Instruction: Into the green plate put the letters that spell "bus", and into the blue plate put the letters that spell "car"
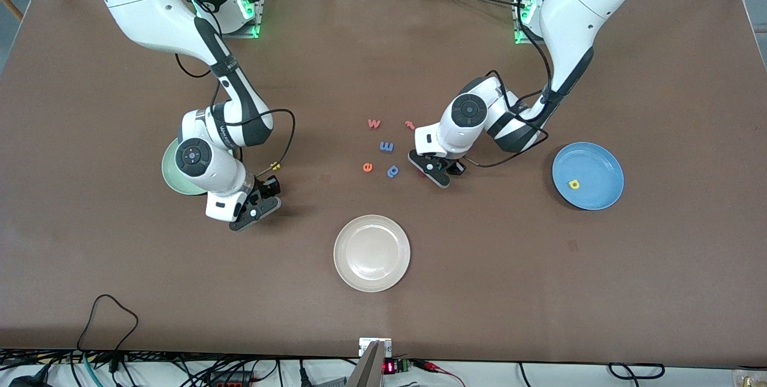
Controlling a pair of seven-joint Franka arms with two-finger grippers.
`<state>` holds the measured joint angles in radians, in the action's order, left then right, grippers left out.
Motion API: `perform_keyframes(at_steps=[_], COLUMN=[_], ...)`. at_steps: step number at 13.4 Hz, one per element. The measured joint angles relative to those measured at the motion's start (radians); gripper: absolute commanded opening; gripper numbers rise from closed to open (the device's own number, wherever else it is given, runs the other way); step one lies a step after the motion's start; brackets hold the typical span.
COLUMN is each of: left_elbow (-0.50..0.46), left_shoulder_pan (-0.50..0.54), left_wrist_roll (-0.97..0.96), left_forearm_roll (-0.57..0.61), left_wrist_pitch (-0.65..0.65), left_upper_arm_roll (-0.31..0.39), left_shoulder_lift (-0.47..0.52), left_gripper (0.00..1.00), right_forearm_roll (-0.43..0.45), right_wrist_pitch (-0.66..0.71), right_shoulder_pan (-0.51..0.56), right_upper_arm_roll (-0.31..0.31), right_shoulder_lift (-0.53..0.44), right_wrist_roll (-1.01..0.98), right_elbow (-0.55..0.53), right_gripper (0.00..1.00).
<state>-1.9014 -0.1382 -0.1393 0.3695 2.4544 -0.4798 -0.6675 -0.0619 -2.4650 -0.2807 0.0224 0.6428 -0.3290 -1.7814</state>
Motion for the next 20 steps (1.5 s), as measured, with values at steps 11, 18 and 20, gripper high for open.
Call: perform_keyframes(at_steps=[11, 18, 20], left_elbow=[0.013, -0.115, -0.112], left_shoulder_pan=[0.378, 0.546, 0.558], left_wrist_roll=[0.178, 0.268, 0.283], left_forearm_roll=[0.091, 0.097, 0.097], left_wrist_pitch=[-0.550, -0.333, -0.360], left_upper_arm_roll=[0.032, 0.031, -0.002], left_shoulder_lift=[0.167, 0.146, 0.155], left_gripper=[0.15, 1.00, 1.00], right_forearm_roll=[0.005, 0.005, 0.005], right_wrist_pitch=[-0.027, -0.035, -0.037], right_shoulder_pan=[-0.015, -0.024, -0.025], right_upper_arm_roll=[-0.012, -0.023, -0.033], right_shoulder_lift=[0.031, 0.033, 0.033], right_wrist_roll=[-0.003, -0.004, -0.004], right_elbow=[0.001, 0.001, 0.006], right_gripper=[0.36, 0.00, 0.00])
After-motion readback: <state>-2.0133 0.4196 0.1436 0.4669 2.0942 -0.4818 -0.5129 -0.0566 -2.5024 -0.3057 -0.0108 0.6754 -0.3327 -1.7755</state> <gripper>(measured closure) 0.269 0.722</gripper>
